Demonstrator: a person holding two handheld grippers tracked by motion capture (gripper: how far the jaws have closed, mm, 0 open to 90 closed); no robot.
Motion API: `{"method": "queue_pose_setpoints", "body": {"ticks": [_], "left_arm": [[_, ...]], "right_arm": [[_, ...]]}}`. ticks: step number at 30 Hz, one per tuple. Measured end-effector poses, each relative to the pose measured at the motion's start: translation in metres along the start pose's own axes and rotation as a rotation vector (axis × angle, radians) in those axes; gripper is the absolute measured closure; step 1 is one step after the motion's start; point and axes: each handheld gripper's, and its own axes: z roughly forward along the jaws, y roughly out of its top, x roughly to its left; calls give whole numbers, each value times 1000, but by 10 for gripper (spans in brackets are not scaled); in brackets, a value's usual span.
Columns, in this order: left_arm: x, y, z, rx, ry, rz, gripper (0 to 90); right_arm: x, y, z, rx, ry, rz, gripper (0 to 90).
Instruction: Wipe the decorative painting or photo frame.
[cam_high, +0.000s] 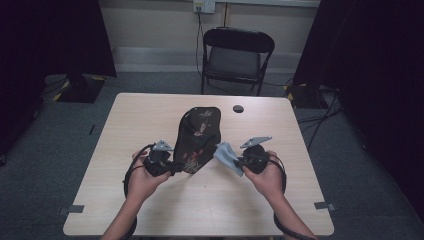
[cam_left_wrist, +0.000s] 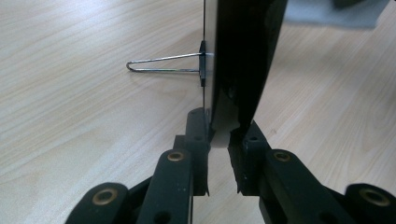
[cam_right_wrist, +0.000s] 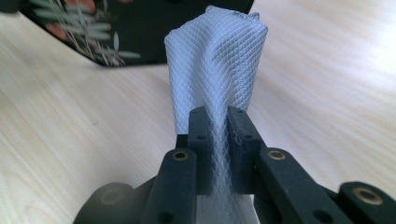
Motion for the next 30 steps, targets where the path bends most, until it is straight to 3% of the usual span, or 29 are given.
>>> {"method": "queue_pose_setpoints", "body": {"ticks": [5,6,7,8,10,14,19,20,30], "left_arm": [[0,0,0,6,0,5,786],[0,1,0,10,-1,8,786],[0,1,0,10,-1,8,786],[-1,1,0,11,0,14,786],[-1,1,0,12,-2,16,786],[0,1,0,11,-4,18,786],[0,0,0,7,-7,21,786],[1,0,0,8,-8,23,786],[1,1,0,10,-12,35,786]], "right_arm": [[-3,20,-28,-62,-23,-12,816],[-5,31,-38,-91,-32,-12,816],[-5,31,-38,-91,-32,-12,816],[-7,46,-49,-127,-32,-14,816],[-7,51,-52,-137,-30,-15,816],[-3,83,-67,-198,-44,-47,816],[0,98,-63,-208,-38,-50,815],[3,101,-56,-185,-42,-69,815],[5,90,-25,-125,-16,-58,814]]}}
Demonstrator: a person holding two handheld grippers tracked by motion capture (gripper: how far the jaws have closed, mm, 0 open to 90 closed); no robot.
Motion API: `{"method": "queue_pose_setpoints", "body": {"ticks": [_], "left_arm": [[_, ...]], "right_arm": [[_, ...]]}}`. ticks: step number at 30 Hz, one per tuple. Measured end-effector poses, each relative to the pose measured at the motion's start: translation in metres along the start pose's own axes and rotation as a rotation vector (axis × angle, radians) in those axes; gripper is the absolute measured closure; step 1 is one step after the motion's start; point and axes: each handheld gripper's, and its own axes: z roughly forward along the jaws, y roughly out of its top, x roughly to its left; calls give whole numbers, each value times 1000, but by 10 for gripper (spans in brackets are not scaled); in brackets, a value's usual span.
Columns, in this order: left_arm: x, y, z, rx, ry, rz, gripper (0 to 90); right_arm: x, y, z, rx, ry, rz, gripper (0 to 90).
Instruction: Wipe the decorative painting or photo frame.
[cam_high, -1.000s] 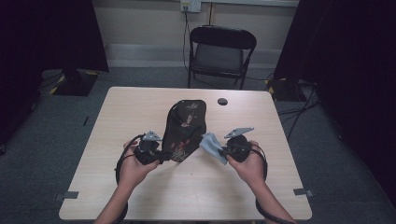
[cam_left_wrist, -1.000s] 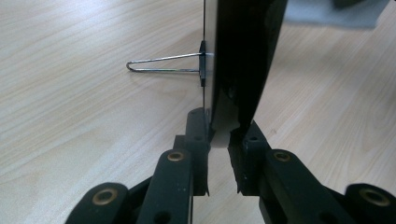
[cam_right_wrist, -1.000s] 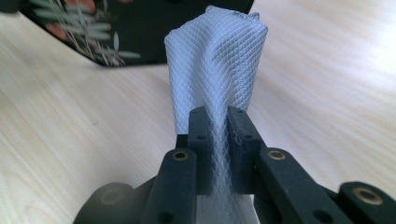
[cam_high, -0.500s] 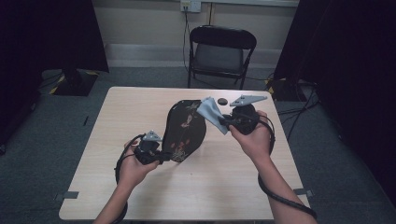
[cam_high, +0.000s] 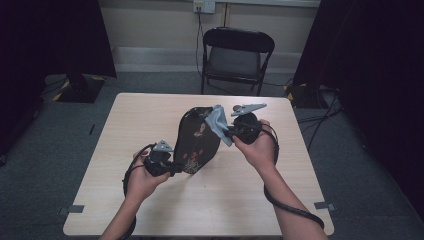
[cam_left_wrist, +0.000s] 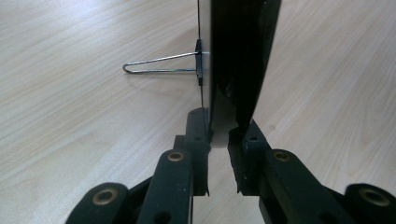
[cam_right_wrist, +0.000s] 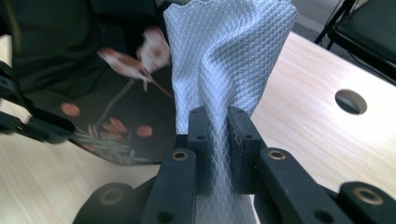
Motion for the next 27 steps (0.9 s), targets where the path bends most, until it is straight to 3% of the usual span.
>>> {"method": "queue_pose_setpoints", "body": {"ticks": [13,20,27], "left_arm": [[-2,0,0,1,1,6,786],[-2,0,0,3,-1,8,786],[-1,0,0,-5,0,2,785]], "right_arm": [[3,-43,34,92,45,39,815],[2,-79,61,185,63,61,814],[5,-103,76,250,91,71,814]]}}
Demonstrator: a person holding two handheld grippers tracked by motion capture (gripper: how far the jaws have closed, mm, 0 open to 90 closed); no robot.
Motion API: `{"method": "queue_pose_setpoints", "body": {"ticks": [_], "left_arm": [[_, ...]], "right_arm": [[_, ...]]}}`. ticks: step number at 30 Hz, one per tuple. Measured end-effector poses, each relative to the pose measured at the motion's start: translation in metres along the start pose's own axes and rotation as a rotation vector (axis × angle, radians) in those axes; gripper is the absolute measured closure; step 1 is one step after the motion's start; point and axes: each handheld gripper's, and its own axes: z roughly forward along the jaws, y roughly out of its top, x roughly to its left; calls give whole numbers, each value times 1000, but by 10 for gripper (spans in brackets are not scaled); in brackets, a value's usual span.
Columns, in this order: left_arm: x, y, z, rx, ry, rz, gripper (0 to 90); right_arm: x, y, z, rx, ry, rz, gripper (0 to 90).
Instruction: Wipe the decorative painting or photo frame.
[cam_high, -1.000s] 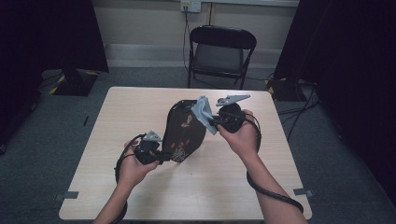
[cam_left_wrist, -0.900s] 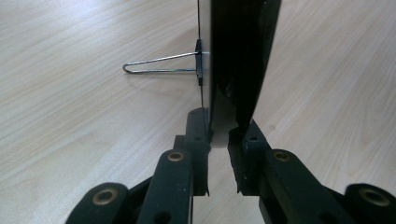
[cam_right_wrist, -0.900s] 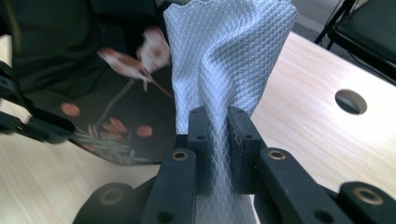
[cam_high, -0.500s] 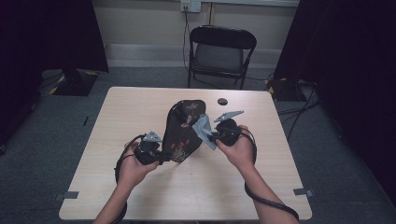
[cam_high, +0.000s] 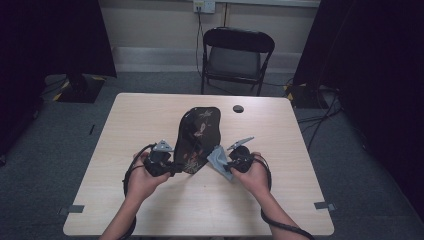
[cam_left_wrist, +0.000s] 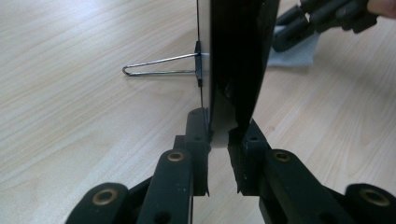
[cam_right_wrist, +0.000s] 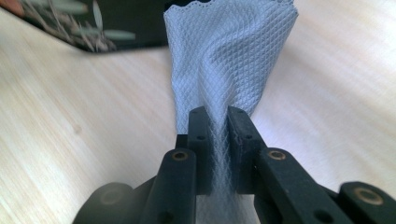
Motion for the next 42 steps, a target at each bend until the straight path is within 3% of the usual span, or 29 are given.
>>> {"method": "queue_pose_setpoints", "body": {"ticks": [8,13,14,16,19,20,21,22,24,26,32,36,42], "left_arm": [[1,0,0,4,-1,-4,785],[1,0,0,4,3,-3,785],[0,1,0,6,2,-4,785],[0,1,0,6,0,-5,785],[0,1,0,7,0,-6,785],[0,1,0,6,0,-7,785],[1,2,0,6,-1,-2,785],[1,2,0,6,-1,-2,786],[1,2,0,7,1,-4,785],[1,2,0,7,0,-4,785],[2,2,0,11,-7,-4,785],[1,2,0,7,0,2,785],[0,3,1,5,-1,-2,786]], "right_arm": [[1,-8,-5,17,0,-6,814],[-1,3,-44,-55,-31,-19,814],[-1,3,-44,-55,-31,-19,814],[-1,15,-68,-96,-43,-35,814],[-1,24,-83,-116,-54,-45,814],[0,34,-96,-135,-64,-54,814],[0,34,-96,-135,-64,-54,814],[1,44,-110,-166,-59,-61,814],[2,50,-117,-181,-60,-63,814],[6,67,-135,-225,-61,-82,814],[21,88,-141,-242,-44,-115,813],[27,89,-124,-219,-22,-123,813],[26,79,-106,-188,-17,-118,813]]}}
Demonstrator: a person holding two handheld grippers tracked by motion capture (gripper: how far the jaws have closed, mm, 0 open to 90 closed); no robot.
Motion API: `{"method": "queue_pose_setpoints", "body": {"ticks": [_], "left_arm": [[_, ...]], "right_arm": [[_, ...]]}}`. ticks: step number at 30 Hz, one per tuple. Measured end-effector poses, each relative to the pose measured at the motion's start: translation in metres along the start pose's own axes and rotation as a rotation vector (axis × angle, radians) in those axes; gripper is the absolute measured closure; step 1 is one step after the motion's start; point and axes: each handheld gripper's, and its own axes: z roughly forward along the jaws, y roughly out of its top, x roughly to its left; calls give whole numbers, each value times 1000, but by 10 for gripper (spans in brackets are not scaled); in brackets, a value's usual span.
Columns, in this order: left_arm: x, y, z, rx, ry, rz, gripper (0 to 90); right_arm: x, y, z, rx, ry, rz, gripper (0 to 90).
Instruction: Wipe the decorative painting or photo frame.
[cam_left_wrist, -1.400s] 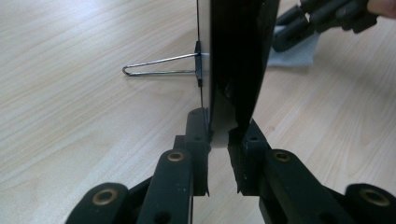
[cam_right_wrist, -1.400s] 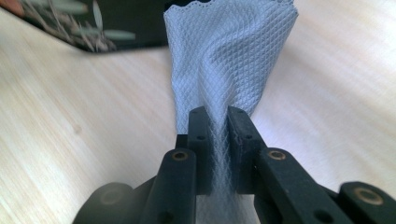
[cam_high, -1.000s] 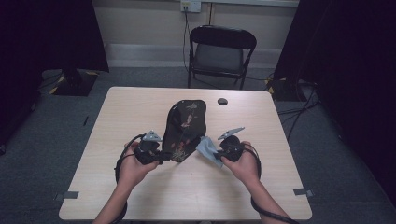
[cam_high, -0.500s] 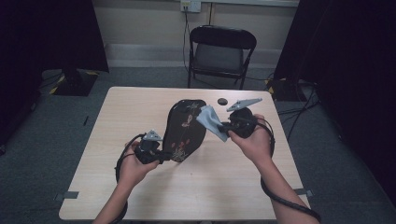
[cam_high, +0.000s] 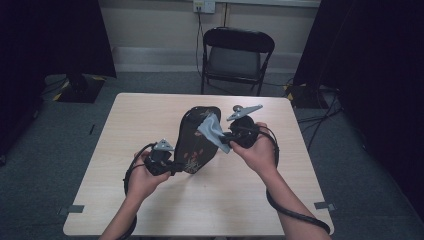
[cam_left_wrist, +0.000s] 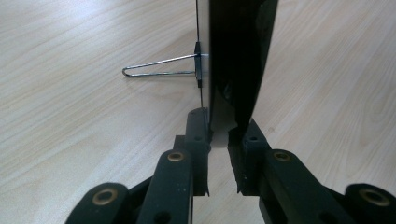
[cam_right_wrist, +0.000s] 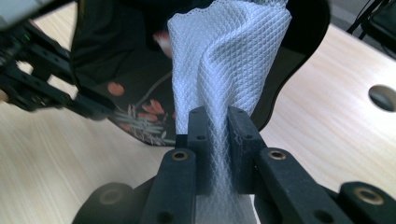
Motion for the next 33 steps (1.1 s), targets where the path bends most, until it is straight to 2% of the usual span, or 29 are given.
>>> {"method": "queue_pose_setpoints", "body": {"ticks": [12,13,23,33], "left_arm": [[0,0,0,4,-1,5,786],[0,0,0,3,-1,5,785],[0,0,0,4,-1,5,786],[0,0,0,4,1,5,785]], "right_arm": [[3,-36,34,78,14,17,813],[4,-43,41,95,13,20,813],[8,-71,70,158,39,51,812],[8,-98,89,221,50,87,812]]}}
